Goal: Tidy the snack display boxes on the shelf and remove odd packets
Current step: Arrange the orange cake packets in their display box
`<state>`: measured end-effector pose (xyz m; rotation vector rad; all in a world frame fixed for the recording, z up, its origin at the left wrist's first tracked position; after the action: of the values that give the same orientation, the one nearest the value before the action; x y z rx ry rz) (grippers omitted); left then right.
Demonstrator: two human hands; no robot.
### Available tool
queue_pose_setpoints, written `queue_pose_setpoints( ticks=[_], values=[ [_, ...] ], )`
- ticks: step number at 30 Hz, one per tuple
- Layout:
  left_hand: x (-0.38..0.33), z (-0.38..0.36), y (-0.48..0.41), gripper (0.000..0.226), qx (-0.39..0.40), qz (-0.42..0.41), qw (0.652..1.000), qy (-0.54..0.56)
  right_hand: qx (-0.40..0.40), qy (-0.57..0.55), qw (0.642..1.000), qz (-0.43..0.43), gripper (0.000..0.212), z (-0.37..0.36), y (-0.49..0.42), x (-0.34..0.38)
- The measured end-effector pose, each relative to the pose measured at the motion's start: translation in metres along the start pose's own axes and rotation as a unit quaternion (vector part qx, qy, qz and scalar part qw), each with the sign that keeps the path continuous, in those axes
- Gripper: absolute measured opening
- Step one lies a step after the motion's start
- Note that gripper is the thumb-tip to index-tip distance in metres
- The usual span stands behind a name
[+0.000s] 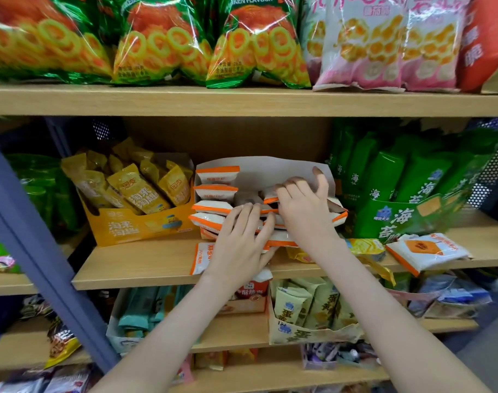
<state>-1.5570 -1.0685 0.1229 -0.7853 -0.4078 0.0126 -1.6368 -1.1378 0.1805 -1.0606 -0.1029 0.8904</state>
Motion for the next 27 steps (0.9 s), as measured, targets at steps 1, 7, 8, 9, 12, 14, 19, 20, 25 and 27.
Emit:
queue_pose_setpoints(
  ticks=[1,7,8,9,12,14,19,20,25,27],
  values=[
    [0.001,-0.001,-0.001,0.054,-0.001,0.002,1.000,0.000,-0.018,0.000,1.000,0.001,0.022,0.002,0.000,-0.002],
    [0.011,-0.001,-0.019,0.054,-0.005,0.019,1.000,0.023,-0.139,-0.054,0.989,0.009,0.022,0.027,-0.004,-0.006],
    [0.014,-0.002,-0.024,0.053,-0.003,0.023,0.999,0.031,-0.151,-0.055,0.987,0.013,0.023,0.030,-0.004,-0.007],
    [0.017,-0.003,-0.029,0.052,0.001,0.025,0.999,0.035,-0.161,-0.052,0.986,0.016,0.024,0.033,-0.005,-0.008],
    [0.026,-0.009,-0.045,0.052,0.034,0.034,0.998,0.041,-0.176,-0.047,0.983,0.027,0.026,0.038,-0.003,-0.011],
    [0.033,-0.013,-0.055,0.055,0.056,0.043,0.997,0.044,-0.175,-0.054,0.983,0.027,0.026,0.041,0.000,-0.013],
    [0.038,0.000,-0.049,0.057,-0.023,0.069,0.992,0.102,-0.202,-0.077,0.976,0.028,0.017,0.062,0.016,-0.006],
    [0.037,0.007,-0.040,0.060,-0.059,0.084,0.986,0.127,-0.206,-0.095,0.974,0.023,0.018,0.069,0.020,-0.003],
    [0.019,0.054,0.009,0.055,-0.241,0.062,0.930,0.269,-0.178,-0.225,0.958,-0.020,0.023,0.100,0.045,0.022],
    [0.010,0.067,0.026,0.054,-0.271,0.033,0.922,0.273,-0.141,-0.301,0.942,-0.051,0.026,0.104,0.054,0.034]
  ],
)
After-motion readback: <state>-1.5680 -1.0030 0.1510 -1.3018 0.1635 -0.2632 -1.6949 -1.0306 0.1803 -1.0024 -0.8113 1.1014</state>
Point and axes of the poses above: each hand's wrist, its own y-axis away from the middle knuckle, its own z-axis out of the back of the hand, x = y × z, the point moved 6 cm from there along -y, towards the middle knuckle, and after that the axes turned 1 degree about z, right-handed, at the moved point
